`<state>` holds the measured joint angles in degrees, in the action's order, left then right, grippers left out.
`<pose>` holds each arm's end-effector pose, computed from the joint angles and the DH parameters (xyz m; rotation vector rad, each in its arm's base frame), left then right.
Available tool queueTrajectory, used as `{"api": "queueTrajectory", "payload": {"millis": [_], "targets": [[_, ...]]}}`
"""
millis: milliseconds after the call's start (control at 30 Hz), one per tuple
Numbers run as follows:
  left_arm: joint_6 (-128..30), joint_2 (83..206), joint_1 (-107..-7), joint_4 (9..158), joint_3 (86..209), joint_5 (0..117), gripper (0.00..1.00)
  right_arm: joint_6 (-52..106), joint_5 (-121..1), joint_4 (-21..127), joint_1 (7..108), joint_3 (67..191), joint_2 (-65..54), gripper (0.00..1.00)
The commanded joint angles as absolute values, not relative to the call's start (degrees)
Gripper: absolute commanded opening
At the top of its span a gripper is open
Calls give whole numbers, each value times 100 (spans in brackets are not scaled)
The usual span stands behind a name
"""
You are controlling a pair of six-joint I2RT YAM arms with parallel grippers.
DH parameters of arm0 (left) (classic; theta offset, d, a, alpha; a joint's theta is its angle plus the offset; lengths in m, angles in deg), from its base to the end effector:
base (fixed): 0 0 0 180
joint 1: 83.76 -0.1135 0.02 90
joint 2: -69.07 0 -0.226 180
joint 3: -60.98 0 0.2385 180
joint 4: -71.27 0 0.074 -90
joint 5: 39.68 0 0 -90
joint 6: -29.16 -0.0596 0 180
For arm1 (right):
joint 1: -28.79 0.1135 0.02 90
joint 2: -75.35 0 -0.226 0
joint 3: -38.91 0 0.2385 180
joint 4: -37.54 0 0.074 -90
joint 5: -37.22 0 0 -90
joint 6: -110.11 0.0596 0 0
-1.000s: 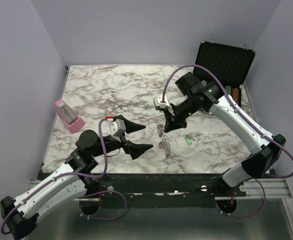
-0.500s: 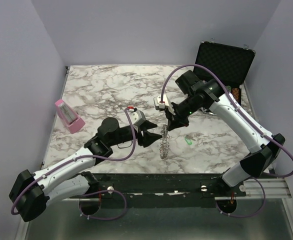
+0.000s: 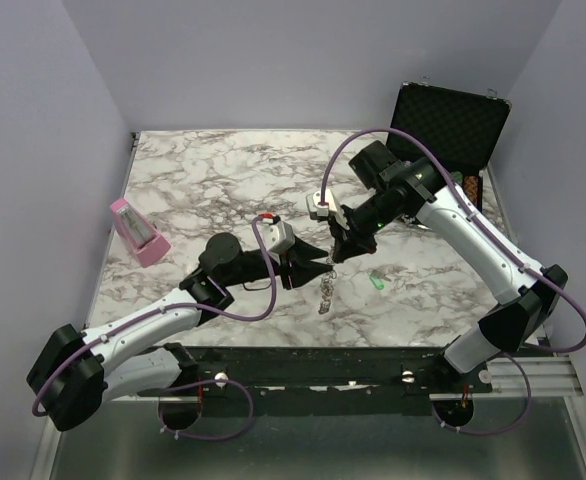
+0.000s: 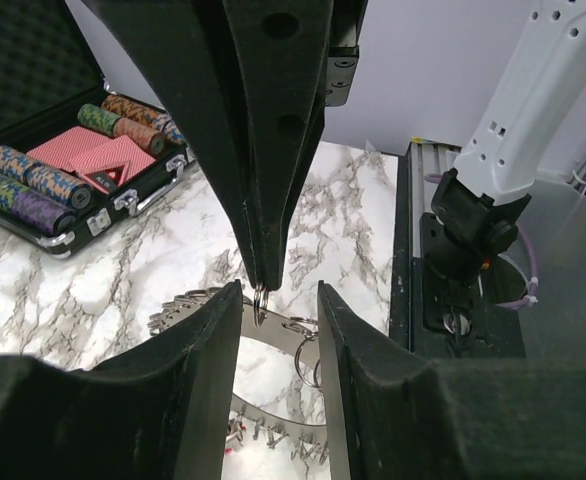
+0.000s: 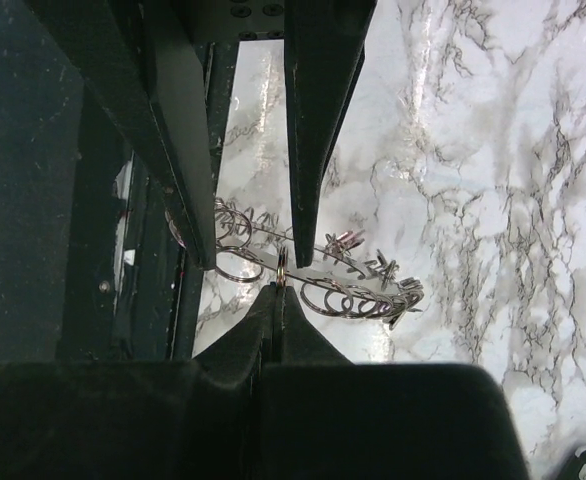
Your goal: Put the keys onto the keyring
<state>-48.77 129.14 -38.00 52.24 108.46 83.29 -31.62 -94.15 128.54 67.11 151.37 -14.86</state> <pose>0.1604 -0.2112 0.2713 0.9237 1.3108 -1.2181 0.1989 0.2074 0.3192 -1.9347 1.6773 0.9018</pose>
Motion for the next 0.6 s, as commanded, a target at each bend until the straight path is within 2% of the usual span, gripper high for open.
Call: {"api": "queueTrajectory", "payload": {"millis": [0,333,567], "targets": [[-4915,12962,-3814,4858,10755,8583,43,-3183,-9708,13342,6763,15271,-1482,0],[-5082,12945,-3814,5148,10790,8468,40,-3175,-9805,13342,6763,15254,-1421,0],[-5117,13015,-3814,5412,10913,8547,29,-3157,-9849,13342,6755,15245,-1403,0]]}}
